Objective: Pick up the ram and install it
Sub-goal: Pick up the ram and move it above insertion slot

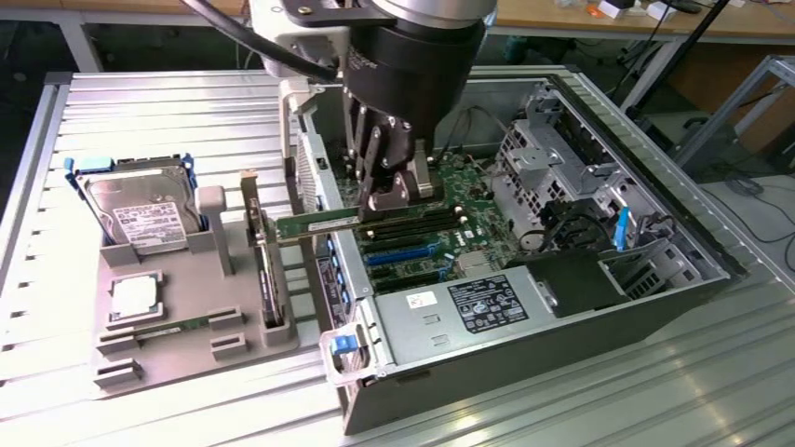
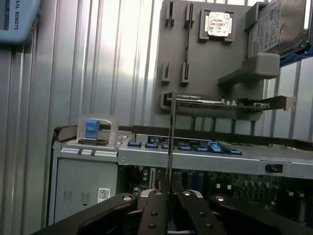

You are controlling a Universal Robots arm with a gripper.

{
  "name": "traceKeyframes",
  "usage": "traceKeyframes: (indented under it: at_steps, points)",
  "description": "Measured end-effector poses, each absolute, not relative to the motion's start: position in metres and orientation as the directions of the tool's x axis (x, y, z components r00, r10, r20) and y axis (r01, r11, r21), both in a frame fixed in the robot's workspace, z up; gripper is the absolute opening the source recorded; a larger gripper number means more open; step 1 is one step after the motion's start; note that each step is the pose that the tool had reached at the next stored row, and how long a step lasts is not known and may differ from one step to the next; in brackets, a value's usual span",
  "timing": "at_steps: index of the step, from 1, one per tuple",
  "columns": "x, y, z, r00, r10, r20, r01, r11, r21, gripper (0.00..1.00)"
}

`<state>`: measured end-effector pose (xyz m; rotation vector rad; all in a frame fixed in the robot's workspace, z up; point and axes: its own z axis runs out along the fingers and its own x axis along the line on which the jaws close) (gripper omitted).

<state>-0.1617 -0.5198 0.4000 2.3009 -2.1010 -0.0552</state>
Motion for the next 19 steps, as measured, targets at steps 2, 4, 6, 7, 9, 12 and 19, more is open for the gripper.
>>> traceKeyframes:
  at_steps: [2, 4, 6, 7, 9, 12, 19]
  points:
    - [-0.155, -0.517, 0.399, 0.086, -0.996, -0.009, -0.995, -0.086, 0.043, 0.13]
    - [-0.148, -0.514, 0.397, 0.080, -0.997, -0.009, -0.996, -0.081, 0.043, 0.13]
    - [-0.133, -0.511, 0.397, 0.079, -0.997, -0.009, -0.996, -0.079, 0.043, 0.13]
    - [-0.128, -0.510, 0.397, 0.079, -0.997, -0.009, -0.996, -0.079, 0.043, 0.13]
    - [-0.114, -0.510, 0.396, 0.079, -0.997, -0.009, -0.996, -0.079, 0.043, 0.13]
    - [-0.091, -0.509, 0.396, 0.079, -0.997, -0.009, -0.996, -0.079, 0.043, 0.13]
    - [-0.035, -0.509, 0.396, 0.079, -0.997, -0.009, -0.996, -0.079, 0.046, 0.13]
